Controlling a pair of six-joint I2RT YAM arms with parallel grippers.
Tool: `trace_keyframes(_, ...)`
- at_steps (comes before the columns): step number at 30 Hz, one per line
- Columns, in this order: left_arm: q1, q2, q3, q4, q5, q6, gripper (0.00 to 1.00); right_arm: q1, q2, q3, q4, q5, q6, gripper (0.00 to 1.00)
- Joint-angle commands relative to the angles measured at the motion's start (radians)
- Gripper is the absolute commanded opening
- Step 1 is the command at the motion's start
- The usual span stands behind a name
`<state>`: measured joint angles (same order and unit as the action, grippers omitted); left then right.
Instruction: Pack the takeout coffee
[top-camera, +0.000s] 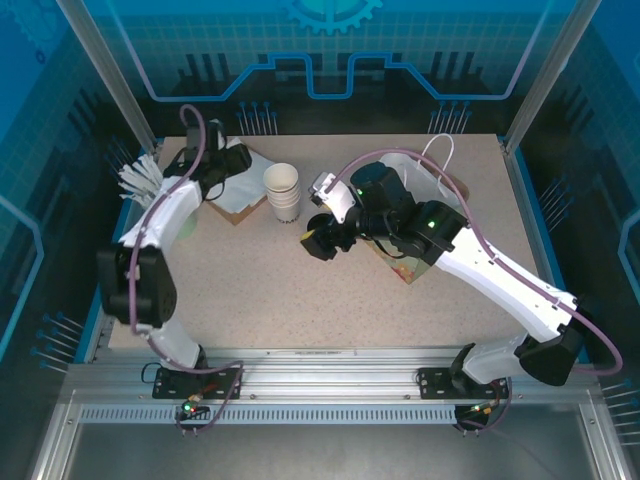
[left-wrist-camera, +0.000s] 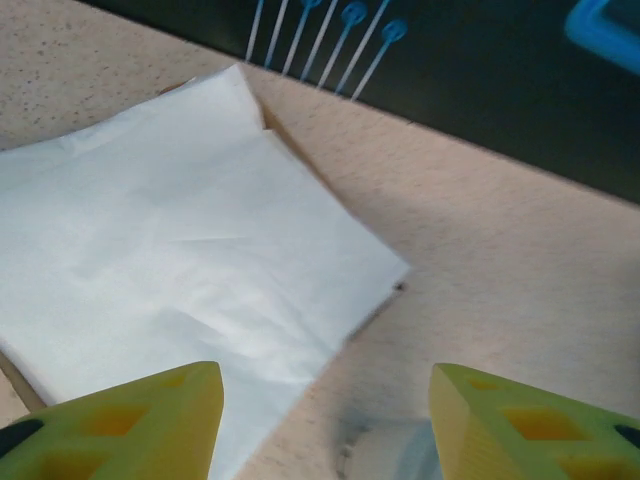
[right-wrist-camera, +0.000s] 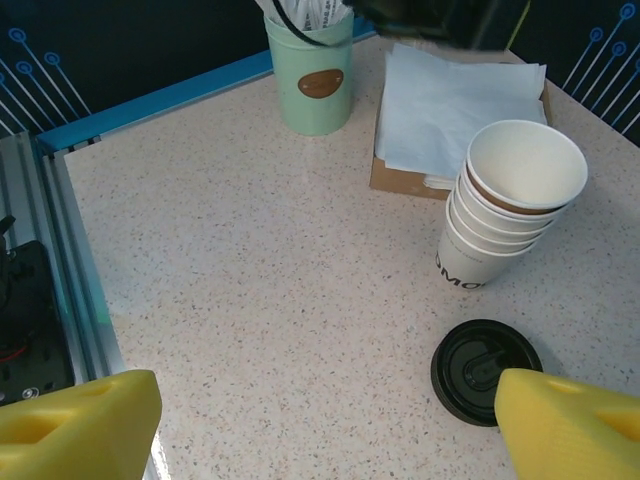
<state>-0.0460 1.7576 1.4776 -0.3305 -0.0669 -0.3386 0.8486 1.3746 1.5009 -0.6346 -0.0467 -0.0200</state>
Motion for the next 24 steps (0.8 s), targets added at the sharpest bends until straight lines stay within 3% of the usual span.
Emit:
trace_keyframes(1,0.003,0.116,0.123,-0.109,-0.094,0.080,0.62,0.010,-0.016,0.034,0.005,0.042,-0.023,0.88)
trace_keyframes(12,0.017,0.451,0.407,-0.244,-0.131,0.135,0.74,0.003,-0.033,-0.005,0.006,0.095,-0.041,0.89)
trace_keyframes(24,0.028,0.600,0.533,-0.330,-0.117,0.158,0.74,0.003,-0.022,-0.018,0.004,0.100,-0.036,0.89)
